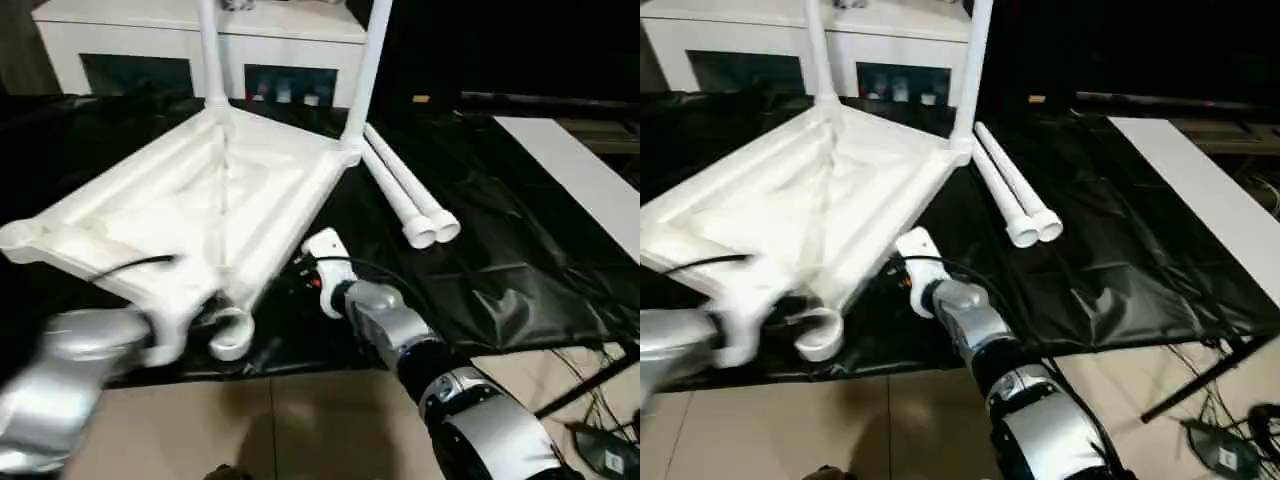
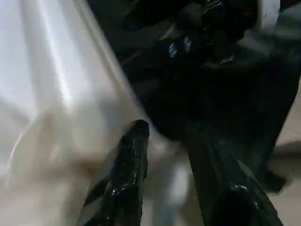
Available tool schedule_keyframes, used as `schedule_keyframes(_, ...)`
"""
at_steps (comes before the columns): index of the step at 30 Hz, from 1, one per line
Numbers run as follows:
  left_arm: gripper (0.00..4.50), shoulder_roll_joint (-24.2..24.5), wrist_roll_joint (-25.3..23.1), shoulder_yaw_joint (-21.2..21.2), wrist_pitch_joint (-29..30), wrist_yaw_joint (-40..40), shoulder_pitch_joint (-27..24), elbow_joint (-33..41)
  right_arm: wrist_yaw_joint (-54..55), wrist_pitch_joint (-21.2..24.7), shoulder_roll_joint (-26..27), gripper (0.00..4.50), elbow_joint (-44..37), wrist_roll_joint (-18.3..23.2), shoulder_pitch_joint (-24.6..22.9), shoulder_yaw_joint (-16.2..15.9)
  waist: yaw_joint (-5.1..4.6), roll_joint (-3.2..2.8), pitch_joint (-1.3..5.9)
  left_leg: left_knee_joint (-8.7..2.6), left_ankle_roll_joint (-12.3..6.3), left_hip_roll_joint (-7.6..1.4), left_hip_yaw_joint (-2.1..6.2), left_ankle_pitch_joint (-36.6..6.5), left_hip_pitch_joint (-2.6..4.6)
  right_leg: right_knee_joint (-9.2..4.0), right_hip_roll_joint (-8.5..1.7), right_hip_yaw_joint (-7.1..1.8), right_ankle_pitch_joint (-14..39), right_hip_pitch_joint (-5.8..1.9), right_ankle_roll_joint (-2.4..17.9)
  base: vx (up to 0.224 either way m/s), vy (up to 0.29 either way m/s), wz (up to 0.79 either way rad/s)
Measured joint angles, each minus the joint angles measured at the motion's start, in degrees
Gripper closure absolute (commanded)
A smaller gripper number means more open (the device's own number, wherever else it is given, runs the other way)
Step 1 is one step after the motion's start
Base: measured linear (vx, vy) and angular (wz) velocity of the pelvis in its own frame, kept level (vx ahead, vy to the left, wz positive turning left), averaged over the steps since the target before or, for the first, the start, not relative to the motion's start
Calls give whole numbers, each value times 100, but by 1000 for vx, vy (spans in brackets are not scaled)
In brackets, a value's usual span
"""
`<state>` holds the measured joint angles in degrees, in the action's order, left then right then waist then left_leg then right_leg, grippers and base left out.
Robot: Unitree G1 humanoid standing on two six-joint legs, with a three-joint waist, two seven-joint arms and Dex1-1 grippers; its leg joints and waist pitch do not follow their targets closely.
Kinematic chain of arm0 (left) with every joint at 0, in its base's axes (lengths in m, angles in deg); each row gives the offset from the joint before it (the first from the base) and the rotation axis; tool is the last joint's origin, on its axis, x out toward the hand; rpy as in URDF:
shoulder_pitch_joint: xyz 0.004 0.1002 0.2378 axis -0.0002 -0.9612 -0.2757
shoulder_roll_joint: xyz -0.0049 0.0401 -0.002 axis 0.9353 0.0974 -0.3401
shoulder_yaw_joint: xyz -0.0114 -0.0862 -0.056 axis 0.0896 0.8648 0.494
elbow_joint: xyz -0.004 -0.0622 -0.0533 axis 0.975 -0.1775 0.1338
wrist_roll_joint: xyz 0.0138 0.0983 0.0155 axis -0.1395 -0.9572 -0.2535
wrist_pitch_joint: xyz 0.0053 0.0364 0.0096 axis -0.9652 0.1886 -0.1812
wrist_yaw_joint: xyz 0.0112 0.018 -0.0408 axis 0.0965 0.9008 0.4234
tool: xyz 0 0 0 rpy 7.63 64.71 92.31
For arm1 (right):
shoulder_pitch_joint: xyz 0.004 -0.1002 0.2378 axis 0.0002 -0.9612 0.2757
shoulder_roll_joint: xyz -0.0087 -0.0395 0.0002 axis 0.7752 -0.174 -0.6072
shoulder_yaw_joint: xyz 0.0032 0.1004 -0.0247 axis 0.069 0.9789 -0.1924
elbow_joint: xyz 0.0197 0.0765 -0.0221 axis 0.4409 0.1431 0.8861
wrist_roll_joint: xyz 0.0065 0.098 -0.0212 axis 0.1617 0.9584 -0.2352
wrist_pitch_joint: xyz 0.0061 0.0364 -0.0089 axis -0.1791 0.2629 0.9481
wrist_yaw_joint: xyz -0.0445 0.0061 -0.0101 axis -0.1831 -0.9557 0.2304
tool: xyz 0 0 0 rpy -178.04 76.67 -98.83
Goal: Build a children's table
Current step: Rotate table base
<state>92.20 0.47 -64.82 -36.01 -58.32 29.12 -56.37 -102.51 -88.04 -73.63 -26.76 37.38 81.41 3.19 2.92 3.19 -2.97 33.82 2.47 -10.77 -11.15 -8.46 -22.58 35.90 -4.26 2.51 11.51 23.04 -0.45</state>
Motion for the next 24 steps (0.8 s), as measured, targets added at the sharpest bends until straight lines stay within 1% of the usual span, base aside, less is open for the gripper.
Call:
schedule_keyframes(1,290,-156,-85,-52,-153,110,163,-249,-14,90,-95,69,-312,1,-84,0,13,-6,-4,2,0,0,5,0,-2,-5,0,3,0,1,0,0,0,0)
schedule_keyframes(2,290,-261,-149,-64,-253,213,242,-412,-23,140,-151,69,-537,3,-113,3,7,-7,-5,1,0,1,3,0,-2,-8,1,-1,0,2,0,0,0,0)
schedule_keyframes(3,290,-397,-251,-137,-435,347,383,-689,-64,292,-327,69,-1071,3,-250,3,19,-19,-12,2,0,4,2,0,-1,-14,1,-4,0,0,-1,0,0,0)
schedule_keyframes(5,290,-426,-326,-239,-612,436,446,-917,-135,551,-638,69,-1832,7,-467,32,12,-27,-17,2,0,7,1,0,-1,-24,1,-9,0,-1,-1,0,0,0)
schedule_keyframes(8,290,-502,-290,-206,-857,474,471,-961,-176,854,-938,69,-2463,11,-737,154,-2,-25,-16,3,0,7,1,0,1,-24,1,-9,-1,3,-1,0,0,0)
schedule_keyframes(11,290,-628,-179,-61,-1211,553,670,-1028,-265,1137,-1145,69,-3096,27,-1043,229,13,-26,-17,3,0,7,-1,0,0,-22,1,-11,-30,4,-1,0,0,0)
schedule_keyframes(13,290,-447,-187,88,-1463,580,879,-1147,-376,1330,-1333,69,-3446,28,-1178,230,15,-26,-16,4,0,4,-4,0,0,-21,1,-10,-71,9,-16,0,0,0)
schedule_keyframes(14,270,-238,-173,148,-1585,422,987,-1255,-485,1458,-1481,69,-3684,57,-1292,227,13,-26,-16,0,1,1,-3,0,2,-19,3,-8,-72,13,-18,0,0,0)
schedule_keyframes(15,259,-41,-120,196,-1644,204,1031,-1323,-603,1553,-1597,69,-3823,106,-1370,219,10,-27,-17,-2,2,-1,-3,0,6,-17,6,-8,-72,13,-19,0,0,0)
schedule_keyframes(17,254,513,75,234,-1627,-449,1037,-1399,-973,1614,-1883,69,-4021,201,-1526,167,7,-33,-18,-4,12,-4,1,-3,13,-16,9,-7,-74,18,-16,0,0,0)
schedule_keyframes(19,233,775,165,289,-1592,-847,1047,-1473,-1274,1656,-2059,69,-4106,271,-1580,144,6,-39,-22,-8,27,-2,-3,-16,10,-20,8,-11,-85,23,4,25,-2,-3)
schedule_keyframes(20,217,947,204,269,-1588,-1125,1078,-1549,-1516,1714,-2150,69,-4256,380,-1594,111,11,-46,-27,-10,35,-3,-5,-22,8,-23,9,-11,-84,25,3,0,0,0)
schedule_keyframes(21,217,1137,210,190,-1589,-1353,1137,-1636,-1759,1772,-2250,69,-4451,478,-1621,57,21,-48,-28,-16,36,-4,-5,-24,6,-25,10,-9,-81,28,3,0,0,0)
schedule_keyframes(22,206,1302,205,139,-1593,-1537,1191,-1727,-1975,1807,-2348,69,-4633,560,-1644,9,30,-50,-29,-22,37,-4,-6,-24,7,-29,12,-9,-80,28,4,0,0,0)
schedule_keyframes(23,200,1604,142,31,-1638,-1789,1264,-1858,-2309,1892,-2525,69,-4898,691,-1684,-47,45,-53,-31,-28,37,-7,-6,-25,9,-34,15,-8,-78,26,4,0,0,0)
schedule_keyframes(24,200,1760,77,-37,-1688,-1933,1303,-1960,-2504,1958,-2656,69,-5045,766,-1720,-53,47,-59,-31,-28,37,-7,-7,-26,12,-36,15,-8,-78,24,4,0,0,0)
